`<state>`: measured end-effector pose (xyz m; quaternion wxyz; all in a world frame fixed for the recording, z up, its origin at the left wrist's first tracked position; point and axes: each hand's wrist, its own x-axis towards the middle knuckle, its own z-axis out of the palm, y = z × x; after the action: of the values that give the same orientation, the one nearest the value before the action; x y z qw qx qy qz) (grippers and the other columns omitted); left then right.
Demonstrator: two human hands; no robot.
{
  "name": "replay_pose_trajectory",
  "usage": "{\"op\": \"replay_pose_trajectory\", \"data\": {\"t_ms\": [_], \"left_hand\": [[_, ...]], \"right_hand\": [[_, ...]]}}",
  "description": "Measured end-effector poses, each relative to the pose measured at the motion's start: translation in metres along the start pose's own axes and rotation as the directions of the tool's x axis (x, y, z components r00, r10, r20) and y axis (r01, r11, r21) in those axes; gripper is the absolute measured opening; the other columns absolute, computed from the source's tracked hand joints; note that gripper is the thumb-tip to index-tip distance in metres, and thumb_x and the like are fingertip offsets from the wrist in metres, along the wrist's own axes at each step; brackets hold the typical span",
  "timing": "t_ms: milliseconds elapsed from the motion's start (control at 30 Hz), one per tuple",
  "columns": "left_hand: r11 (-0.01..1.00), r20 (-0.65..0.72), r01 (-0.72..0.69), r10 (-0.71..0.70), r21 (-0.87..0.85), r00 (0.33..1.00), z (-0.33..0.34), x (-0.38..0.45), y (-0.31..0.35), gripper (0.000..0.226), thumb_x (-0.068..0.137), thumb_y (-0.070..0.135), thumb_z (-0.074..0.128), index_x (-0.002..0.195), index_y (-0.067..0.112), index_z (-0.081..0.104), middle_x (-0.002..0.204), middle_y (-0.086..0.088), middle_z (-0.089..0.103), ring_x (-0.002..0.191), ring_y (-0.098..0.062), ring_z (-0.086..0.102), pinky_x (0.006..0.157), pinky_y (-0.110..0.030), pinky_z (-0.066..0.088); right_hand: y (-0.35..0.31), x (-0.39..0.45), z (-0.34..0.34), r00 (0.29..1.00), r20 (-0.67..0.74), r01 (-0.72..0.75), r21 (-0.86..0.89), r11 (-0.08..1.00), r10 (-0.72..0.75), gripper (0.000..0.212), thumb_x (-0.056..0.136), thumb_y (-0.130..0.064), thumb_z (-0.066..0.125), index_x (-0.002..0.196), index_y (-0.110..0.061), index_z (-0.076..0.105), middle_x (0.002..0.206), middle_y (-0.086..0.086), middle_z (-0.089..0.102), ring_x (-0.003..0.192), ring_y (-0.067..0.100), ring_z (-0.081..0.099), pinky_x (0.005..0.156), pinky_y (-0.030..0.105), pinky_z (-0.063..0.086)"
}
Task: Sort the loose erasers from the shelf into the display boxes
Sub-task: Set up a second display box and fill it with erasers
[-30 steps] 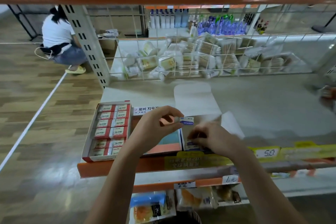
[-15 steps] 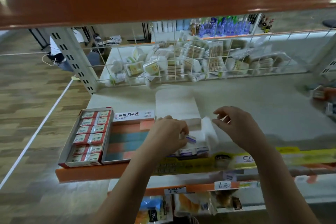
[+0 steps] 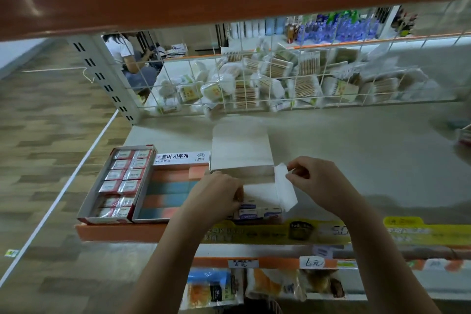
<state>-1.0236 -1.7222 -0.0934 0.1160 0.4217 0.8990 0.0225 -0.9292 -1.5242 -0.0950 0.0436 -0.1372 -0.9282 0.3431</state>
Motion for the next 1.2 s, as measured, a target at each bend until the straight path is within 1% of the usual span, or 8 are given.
{"op": "replay_pose_trajectory", "data": {"t_ms": [133,267,367,500,700,800,933,1200], "left_hand": [[1.000,0.042,-0.003,0.003,-0.017,0.999,-0.003,0.000,0.000,0.018,0.087,0.026,0.056,0.099,0.021,0.069,0.102,0.004,0.069,0.095,-0.015,0.060,0.080,-0.031,0.049],[0.999,0.049,-0.035,0.034,0.012,0.998,-0.011,0.007,0.002,0.019,0.090,0.029,0.052,0.099,0.022,0.067,0.100,0.003,0.068,0.091,-0.015,0.060,0.071,-0.025,0.045],[0.992,-0.032,-0.120,0.121,0.043,0.992,-0.025,0.020,0.011,0.022,0.093,0.036,0.049,0.104,0.023,0.064,0.100,0.003,0.066,0.091,-0.015,0.059,0.080,-0.031,0.050],[0.958,-0.210,-0.270,0.284,0.095,0.935,-0.039,0.050,0.044,0.026,0.095,0.037,0.045,0.110,0.023,0.062,0.107,0.001,0.064,0.100,-0.020,0.055,0.082,-0.032,0.041],[0.899,-0.360,-0.435,0.419,0.038,0.834,-0.035,0.084,0.141,0.031,0.094,0.039,0.048,0.118,0.021,0.056,0.117,-0.003,0.059,0.110,-0.025,0.050,0.088,-0.036,0.039],[0.854,-0.310,-0.520,0.501,0.025,0.808,-0.025,0.093,0.200,0.033,0.092,0.039,0.050,0.119,0.022,0.057,0.120,-0.003,0.058,0.114,-0.025,0.048,0.091,-0.035,0.038],[0.827,-0.248,-0.562,0.548,0.019,0.798,-0.004,0.108,0.279,0.032,0.090,0.041,0.052,0.117,0.023,0.057,0.119,-0.004,0.057,0.114,-0.025,0.049,0.091,-0.035,0.039],[0.815,-0.201,-0.576,0.576,0.061,0.793,0.031,0.136,0.407,0.044,0.090,0.044,0.051,0.127,0.021,0.051,0.123,-0.008,0.054,0.113,-0.028,0.050,0.088,-0.037,0.042]], "right_hand": [[0.002,-0.003,0.001,1.000,0.005,-0.024,0.020,1.000,0.024,0.015,0.089,-0.023,0.060,0.101,-0.016,0.065,0.080,-0.009,0.062,0.078,0.007,0.059,0.070,0.018,0.045],[-0.001,-0.008,0.002,0.999,0.011,-0.042,0.016,0.999,0.042,0.018,0.093,-0.031,0.053,0.098,-0.018,0.065,0.084,-0.004,0.066,0.077,0.010,0.058,0.069,0.021,0.043],[-0.002,-0.012,-0.002,0.998,-0.062,-0.034,-0.052,0.998,0.031,0.019,0.093,-0.028,0.054,0.101,-0.016,0.066,0.085,-0.005,0.063,0.076,0.010,0.055,0.065,0.020,0.040],[0.007,-0.025,-0.021,0.976,-0.215,-0.066,-0.134,0.989,0.036,0.025,0.089,-0.021,0.060,0.112,-0.012,0.062,0.099,0.003,0.062,0.091,0.017,0.059,0.076,0.023,0.042],[0.049,-0.075,-0.067,0.887,-0.434,-0.277,-0.220,0.935,0.160,0.040,0.087,-0.022,0.062,0.126,-0.015,0.053,0.126,0.007,0.050,0.115,0.024,0.049,0.095,0.032,0.039],[0.081,-0.106,-0.097,0.850,-0.470,-0.377,-0.225,0.899,0.239,0.046,0.087,-0.023,0.060,0.131,-0.014,0.048,0.132,0.007,0.047,0.122,0.025,0.046,0.099,0.032,0.036],[0.134,-0.155,-0.137,0.795,-0.498,-0.488,-0.188,0.852,0.345,0.048,0.089,-0.024,0.059,0.134,-0.014,0.045,0.132,0.011,0.046,0.120,0.029,0.047,0.093,0.034,0.038],[0.227,-0.225,-0.203,0.746,-0.507,-0.559,-0.126,0.819,0.431,0.045,0.089,-0.023,0.058,0.133,-0.015,0.046,0.130,0.011,0.049,0.117,0.025,0.047,0.097,0.037,0.039]]}}
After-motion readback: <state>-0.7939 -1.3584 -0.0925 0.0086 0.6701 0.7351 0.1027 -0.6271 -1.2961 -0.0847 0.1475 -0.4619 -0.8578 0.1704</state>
